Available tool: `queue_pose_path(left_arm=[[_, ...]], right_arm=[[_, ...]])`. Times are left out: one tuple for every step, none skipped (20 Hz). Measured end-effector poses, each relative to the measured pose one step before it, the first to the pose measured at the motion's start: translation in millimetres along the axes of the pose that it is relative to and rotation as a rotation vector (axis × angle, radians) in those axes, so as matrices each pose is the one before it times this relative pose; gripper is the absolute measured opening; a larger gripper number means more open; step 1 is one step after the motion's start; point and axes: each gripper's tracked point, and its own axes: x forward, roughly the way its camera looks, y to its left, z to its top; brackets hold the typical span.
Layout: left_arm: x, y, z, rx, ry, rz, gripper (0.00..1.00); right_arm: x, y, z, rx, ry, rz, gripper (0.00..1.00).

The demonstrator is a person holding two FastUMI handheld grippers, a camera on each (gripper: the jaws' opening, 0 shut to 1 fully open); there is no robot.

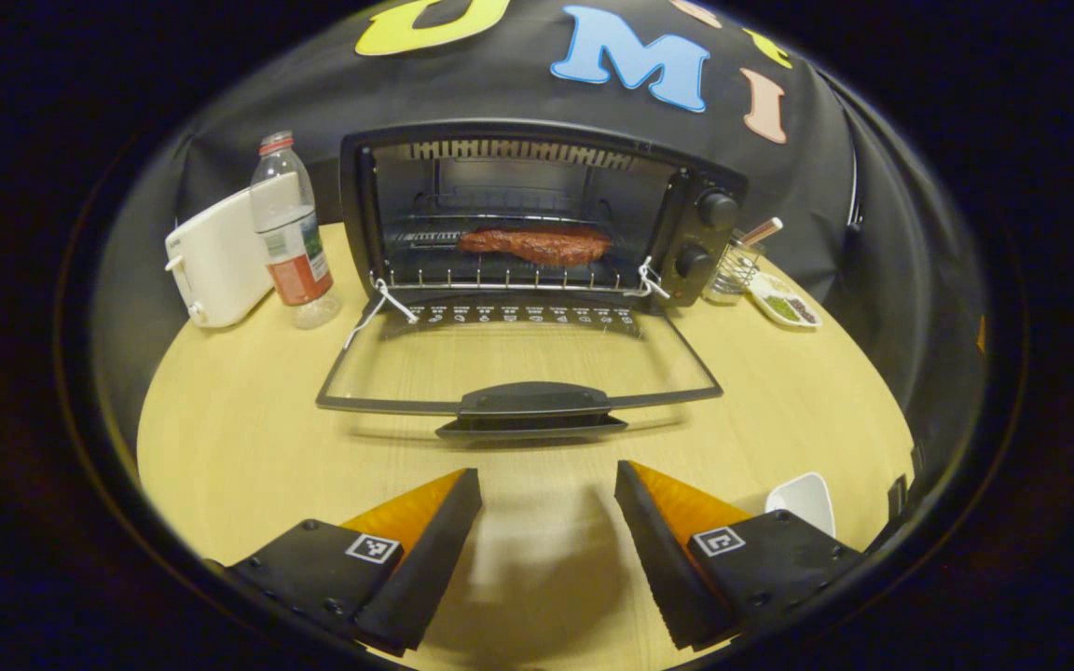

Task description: Open the electric oven with the left hand, put the food in, and close the electric oven.

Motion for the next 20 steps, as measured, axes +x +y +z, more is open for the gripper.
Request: queue_pose_path(left_arm=[[4.66,1.36,-0.63,0.00117,0.00525,0.007,0.99],[4.64,1.05,-0.58,0.00026,0.00651,0.00752,0.99],[2.71,1.8,-0.87,0.00041,0.00423,0.00667,0.99],[2.4,0.65,-0.96,-0.00078,0.00816,0.00411,0.98],[1.24,1.61,2.82,0.01011,-0.01017,0.00636,0.98],[3.64,-0.48,1.05,0.00868,0.00024,-0.00086,0.99],[0.91,-0.02,1.0,0.01304,0.00053,0.00377,0.98],[2.13,0.05,1.57,0.01377,-0.00128,0.0022,0.98],[2.19,0.51,1.84,0.01034,-0.0029,0.00585,1.0],[1.88,0.47,0.7,0.00459,0.00169,0.01234,0.98],[-0.34,0.18,-0.01,-0.00179,-0.00436,0.00996,0.98],[0.48,0.35,0.89,-0.00328,-0.00649,0.00865,0.98],[0.11,-0.39,1.18,-0.00697,-0.01224,0.00668,1.0],[0.89,0.14,0.94,-0.0078,-0.0012,0.00597,0.98],[-1.31,-0.22,0.7,-0.00739,-0.00183,0.00271,0.98],[-0.29,0.14,-0.22,-0.0025,0.00158,0.00135,1.0],[-2.26,-0.28,1.47,0.00465,-0.00681,0.00093,0.98],[-2.91,0.36,3.64,-0.0002,-0.01685,0.00218,0.98],[-3.32,-0.75,1.25,0.00099,-0.01516,0.00211,0.98],[-3.29,0.45,3.35,0.0036,-0.01689,0.00239,0.98]], right_arm=[[-0.25,-2.02,-0.36,-0.00127,0.00454,-0.00383,0.98],[-0.22,-1.9,-0.89,-0.00109,0.00394,-0.00493,0.98],[1.06,-2.91,-0.32,0.00015,0.00426,-0.00683,0.98],[-0.06,-3.34,-0.18,0.00255,0.00269,-0.00764,0.98],[0.08,-2.7,1.1,0.00474,0.00136,-0.00775,0.99],[-0.09,-2.47,1.27,0.00666,-0.00267,-0.00733,0.98],[-2.31,-3.28,0.97,0.00508,-0.00386,-0.00714,0.98],[0.39,-1.53,-0.79,0.00088,-0.00098,-0.0041,0.98],[-0.23,-1.59,-0.26,-0.00274,0.00175,-0.00458,0.98],[1.54,-1.43,-0.68,-0.00222,0.00079,-0.00508,0.98],[-0.22,-1.35,0.55,0.00074,0.00041,-0.00249,0.98],[-0.23,-0.37,1.05,0.00356,-0.00219,-0.00259,0.98],[0.41,0.15,0.5,0.00419,-0.0015,0.00095,0.98],[0.36,1.42,-1.29,0.0024,0.00309,0.0076,0.98],[0.73,1.14,-0.49,-0.00066,0.00408,0.00477,0.98],[0.71,0.83,0.15,-0.00297,-0.00003,0.00391,0.98],[0.15,1.4,1.98,-0.00147,-0.00469,0.00443,0.98],[-0.1,1.0,2.16,0.00015,-0.00697,0.00472,0.98],[-0.2,1.8,2.34,0.00048,-0.00671,0.00559,0.98],[-0.36,1.88,0.0,-0.00129,-0.00386,0.00607,0.98]])
